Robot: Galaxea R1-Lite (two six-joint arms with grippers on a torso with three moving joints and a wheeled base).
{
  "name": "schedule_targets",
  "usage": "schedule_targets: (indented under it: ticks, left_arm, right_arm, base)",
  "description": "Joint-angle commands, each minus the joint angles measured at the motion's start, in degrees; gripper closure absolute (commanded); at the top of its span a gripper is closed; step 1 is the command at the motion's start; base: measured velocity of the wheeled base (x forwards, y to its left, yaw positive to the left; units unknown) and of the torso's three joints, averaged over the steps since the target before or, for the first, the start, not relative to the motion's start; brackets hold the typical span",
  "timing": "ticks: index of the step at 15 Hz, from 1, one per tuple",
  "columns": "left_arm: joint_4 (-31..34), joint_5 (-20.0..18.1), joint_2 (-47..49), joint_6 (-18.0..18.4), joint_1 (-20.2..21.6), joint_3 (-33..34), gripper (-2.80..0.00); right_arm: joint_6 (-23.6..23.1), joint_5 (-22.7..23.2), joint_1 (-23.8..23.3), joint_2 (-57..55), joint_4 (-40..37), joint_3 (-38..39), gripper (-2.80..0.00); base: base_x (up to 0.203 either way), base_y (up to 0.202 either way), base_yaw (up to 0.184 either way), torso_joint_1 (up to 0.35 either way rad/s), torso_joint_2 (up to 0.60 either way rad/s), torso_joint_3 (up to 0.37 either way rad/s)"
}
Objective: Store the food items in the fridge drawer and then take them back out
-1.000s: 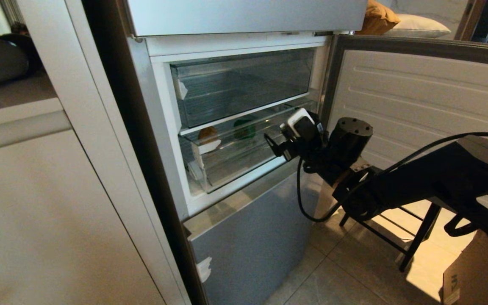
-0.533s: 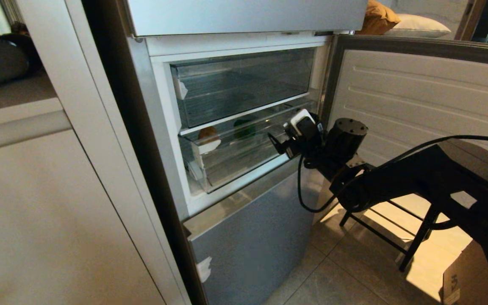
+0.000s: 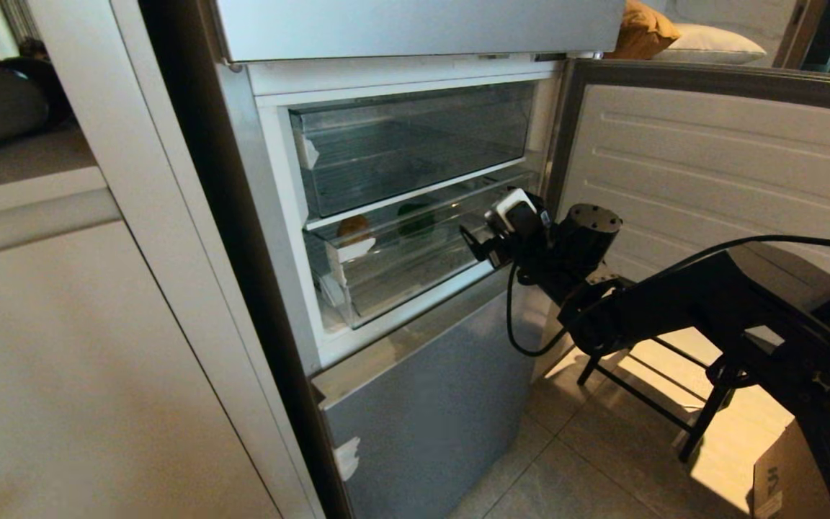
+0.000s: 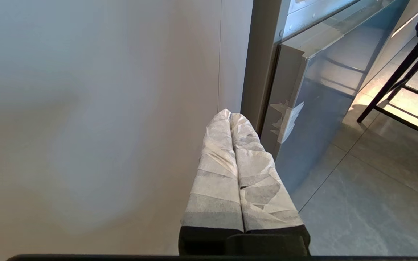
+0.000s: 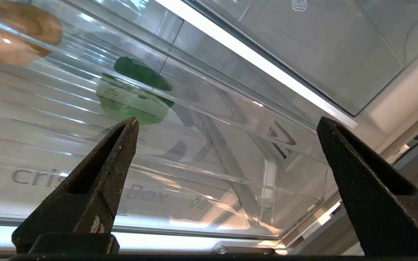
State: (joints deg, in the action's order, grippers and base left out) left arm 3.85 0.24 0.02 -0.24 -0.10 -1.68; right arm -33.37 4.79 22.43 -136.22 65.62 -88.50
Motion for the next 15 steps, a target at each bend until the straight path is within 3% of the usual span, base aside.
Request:
schedule_targets:
  ticks: [1, 9, 15]
  left_arm:
    - [0.0, 0.0, 0.0, 0.0, 0.0, -0.1, 0.0]
    - [0.0, 0.0, 0.0, 0.0, 0.0, 0.0, 0.0]
    - [0.0, 0.0, 0.0, 0.0, 0.0, 0.0, 0.0]
  right_arm:
    - [-0.2, 0.0, 0.0, -0.3, 0.4, -0.1, -2.8]
    - [-0.2, 0.0, 0.0, -0.4, -0.1, -4.6, -2.8]
    - [-0.3, 0.0, 0.1, 0.6, 0.9, -1.8, -2.8]
  base:
    - [0.0, 0.0, 0.0, 0.0, 0.0, 0.0]
    - [0.0, 0.0, 0.0, 0.0, 0.0, 0.0]
    - [0.0, 0.0, 0.0, 0.0, 0.0, 0.0]
